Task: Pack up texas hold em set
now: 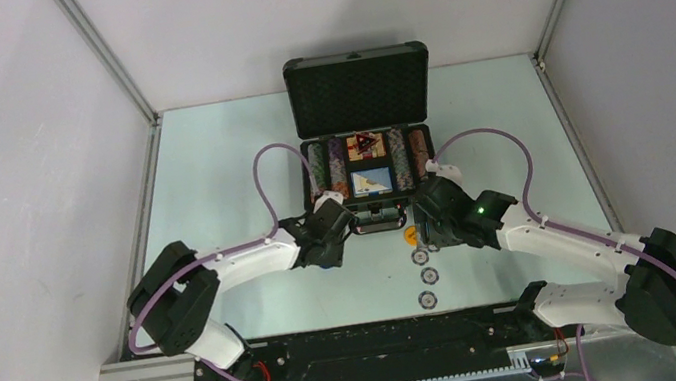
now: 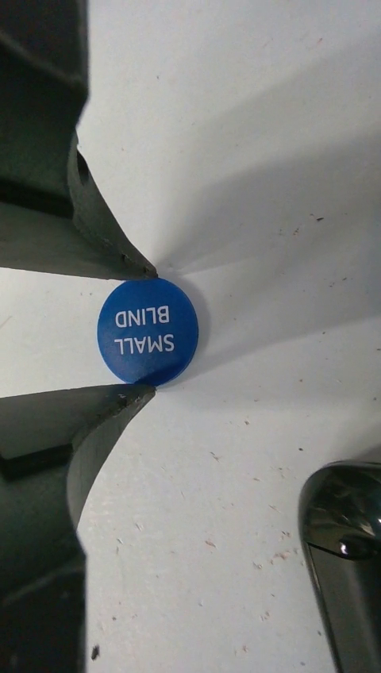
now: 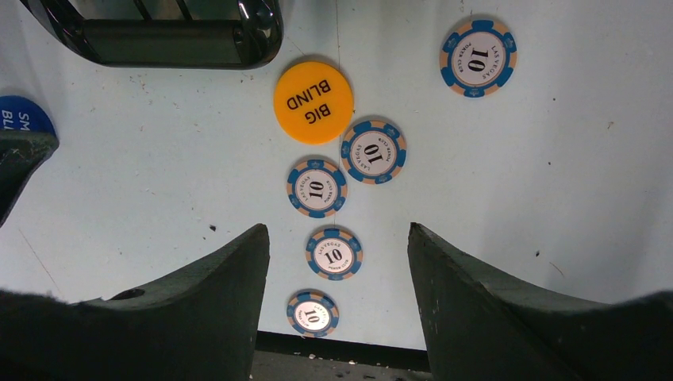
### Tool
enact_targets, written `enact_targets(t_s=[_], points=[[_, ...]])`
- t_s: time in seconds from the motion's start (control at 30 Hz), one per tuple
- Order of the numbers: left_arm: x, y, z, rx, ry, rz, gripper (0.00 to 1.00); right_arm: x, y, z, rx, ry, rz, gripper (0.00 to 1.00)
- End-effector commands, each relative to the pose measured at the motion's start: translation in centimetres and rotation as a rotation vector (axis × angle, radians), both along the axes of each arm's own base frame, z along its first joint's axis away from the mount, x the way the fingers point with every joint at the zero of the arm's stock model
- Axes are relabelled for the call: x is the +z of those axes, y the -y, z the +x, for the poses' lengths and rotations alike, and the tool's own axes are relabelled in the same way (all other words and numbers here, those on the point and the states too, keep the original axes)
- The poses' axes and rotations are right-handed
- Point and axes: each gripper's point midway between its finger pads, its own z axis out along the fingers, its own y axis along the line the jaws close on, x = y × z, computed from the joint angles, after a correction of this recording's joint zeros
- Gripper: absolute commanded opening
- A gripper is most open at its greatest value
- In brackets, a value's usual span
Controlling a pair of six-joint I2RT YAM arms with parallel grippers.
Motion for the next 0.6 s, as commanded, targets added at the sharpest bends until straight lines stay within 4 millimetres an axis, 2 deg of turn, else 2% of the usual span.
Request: enact_targets(t_s=[0.0,0.13,0.33,0.5,0.57], points=[[1.1,-0.2,-0.2,-0.055,-0.025,0.065,0.48,0.4,0.2,0.3,-0.023,0.024,0.005,0.69],[2.9,0.7,1.1,-0.06,0.015,0.054,0.48,0.5,0.3,0.2,-0.025,0.026,0.002,0.69],[4.6,1.8,2.1,-0.07,0.044,0.037,0.49,0.5,0.6,0.1,-0.031,0.026,-0.004,0.69],[4.4,1.9,2.0,-0.074,0.03,0.039,0.53,0.6,0.8,0.1,-0.037,0.028,-0.01,0.69],[3.8,1.8,1.6,-0.072,0.011,0.04,0.59,0.6,1.0,0.1,-0.041,0.029,-0.013,0.69]])
